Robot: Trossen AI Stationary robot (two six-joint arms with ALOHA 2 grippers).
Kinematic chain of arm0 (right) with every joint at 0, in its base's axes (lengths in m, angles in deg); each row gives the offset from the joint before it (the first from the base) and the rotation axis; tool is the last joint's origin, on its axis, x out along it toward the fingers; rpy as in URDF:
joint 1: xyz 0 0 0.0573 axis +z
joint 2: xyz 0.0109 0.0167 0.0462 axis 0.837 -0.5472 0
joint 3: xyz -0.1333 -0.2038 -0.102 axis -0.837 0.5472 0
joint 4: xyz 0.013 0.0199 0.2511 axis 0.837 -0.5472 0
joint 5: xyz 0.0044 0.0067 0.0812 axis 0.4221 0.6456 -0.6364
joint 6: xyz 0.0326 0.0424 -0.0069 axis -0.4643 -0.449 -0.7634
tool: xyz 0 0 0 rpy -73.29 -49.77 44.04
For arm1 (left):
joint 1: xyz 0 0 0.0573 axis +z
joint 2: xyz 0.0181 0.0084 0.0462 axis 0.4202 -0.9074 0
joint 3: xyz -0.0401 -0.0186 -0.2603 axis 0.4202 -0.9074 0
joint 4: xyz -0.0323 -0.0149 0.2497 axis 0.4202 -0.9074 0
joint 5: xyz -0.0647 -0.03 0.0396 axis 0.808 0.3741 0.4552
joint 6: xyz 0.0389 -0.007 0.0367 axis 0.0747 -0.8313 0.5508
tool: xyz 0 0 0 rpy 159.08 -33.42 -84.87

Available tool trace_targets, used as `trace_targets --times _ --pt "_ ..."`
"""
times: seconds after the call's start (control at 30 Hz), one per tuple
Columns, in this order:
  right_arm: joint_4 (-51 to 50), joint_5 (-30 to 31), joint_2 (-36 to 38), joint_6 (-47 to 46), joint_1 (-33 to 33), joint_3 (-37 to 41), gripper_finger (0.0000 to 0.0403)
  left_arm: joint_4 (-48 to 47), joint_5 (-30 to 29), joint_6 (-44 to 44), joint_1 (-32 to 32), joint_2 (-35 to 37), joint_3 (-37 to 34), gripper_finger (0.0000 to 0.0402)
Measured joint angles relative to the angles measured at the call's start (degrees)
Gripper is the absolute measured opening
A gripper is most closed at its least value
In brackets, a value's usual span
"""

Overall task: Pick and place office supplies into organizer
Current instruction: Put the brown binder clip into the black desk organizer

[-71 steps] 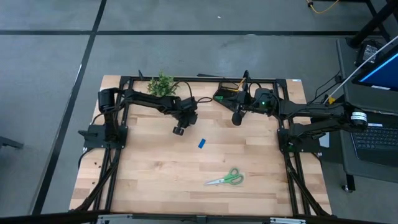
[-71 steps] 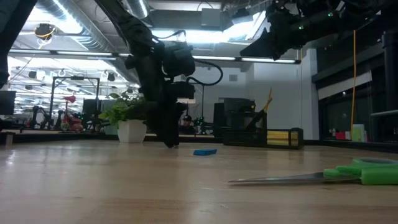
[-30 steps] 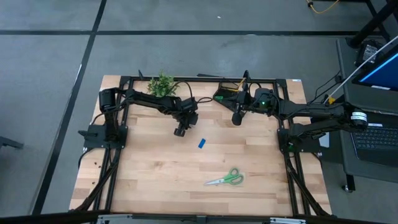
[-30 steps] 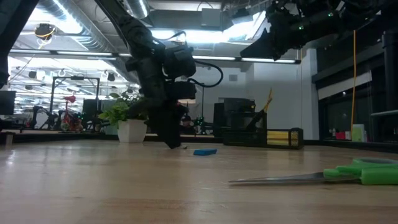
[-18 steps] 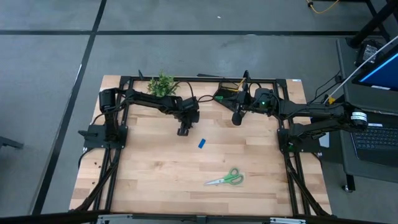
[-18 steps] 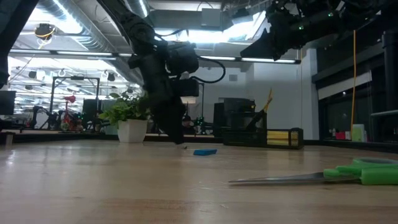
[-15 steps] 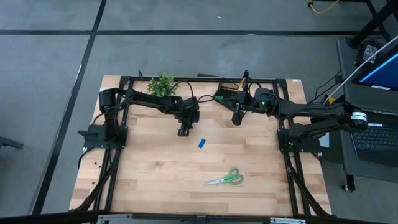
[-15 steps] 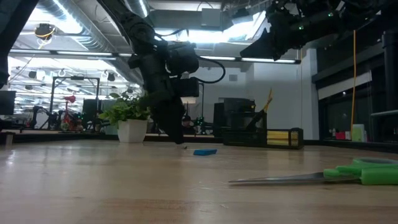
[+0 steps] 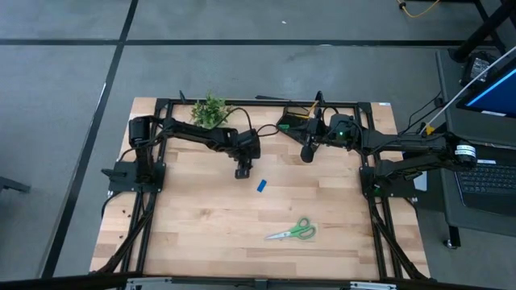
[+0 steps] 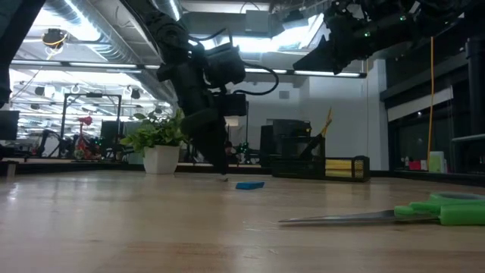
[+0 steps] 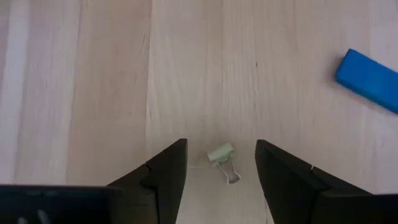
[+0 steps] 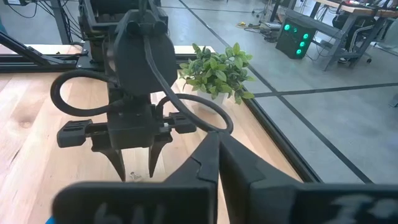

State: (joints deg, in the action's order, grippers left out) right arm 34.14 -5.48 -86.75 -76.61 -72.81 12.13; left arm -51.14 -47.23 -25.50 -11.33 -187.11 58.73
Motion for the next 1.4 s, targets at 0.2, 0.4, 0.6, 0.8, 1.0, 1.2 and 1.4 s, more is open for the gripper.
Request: trace_targets --times 0.2,0.4,0.6,0.8,1.0,1.2,1.4 --pt "0.0 0.0 0.0 0.0 0.0 0.0 0.0007 0.0 0.0 -3.8 0.1 0.0 0.0 0.0185" --pt "0.0 0.0 0.0 0.0 0.0 0.0 0.002 0.5 -0.5 -6.4 0.0 -2.4 0.2 0.0185" --pt "-0.3 0.0 0.0 0.0 0.0 0.0 0.0023 0.7 -1.9 -6.9 -0.2 -4.3 0.3 0.0185" --pt "-0.5 0.0 0.0 0.0 0.0 0.0 0.0023 -0.7 -1.8 -9.0 -0.1 -3.7 0.3 0.0185" --pt "-0.7 0.0 0.0 0.0 0.0 0.0 0.0023 -2.2 -2.0 -9.9 -0.3 -2.6 0.2 0.0185" --pt "-1.1 0.0 0.0 0.0 0.0 0.0 0.0023 -4.3 -2.3 -10.4 -0.3 -2.0 0.1 0.0185" --pt "-1.2 0.0 0.0 0.0 0.0 0.0 0.0023 -3.8 -2.2 -10.4 -0.3 -2.0 0.0 0.0185"
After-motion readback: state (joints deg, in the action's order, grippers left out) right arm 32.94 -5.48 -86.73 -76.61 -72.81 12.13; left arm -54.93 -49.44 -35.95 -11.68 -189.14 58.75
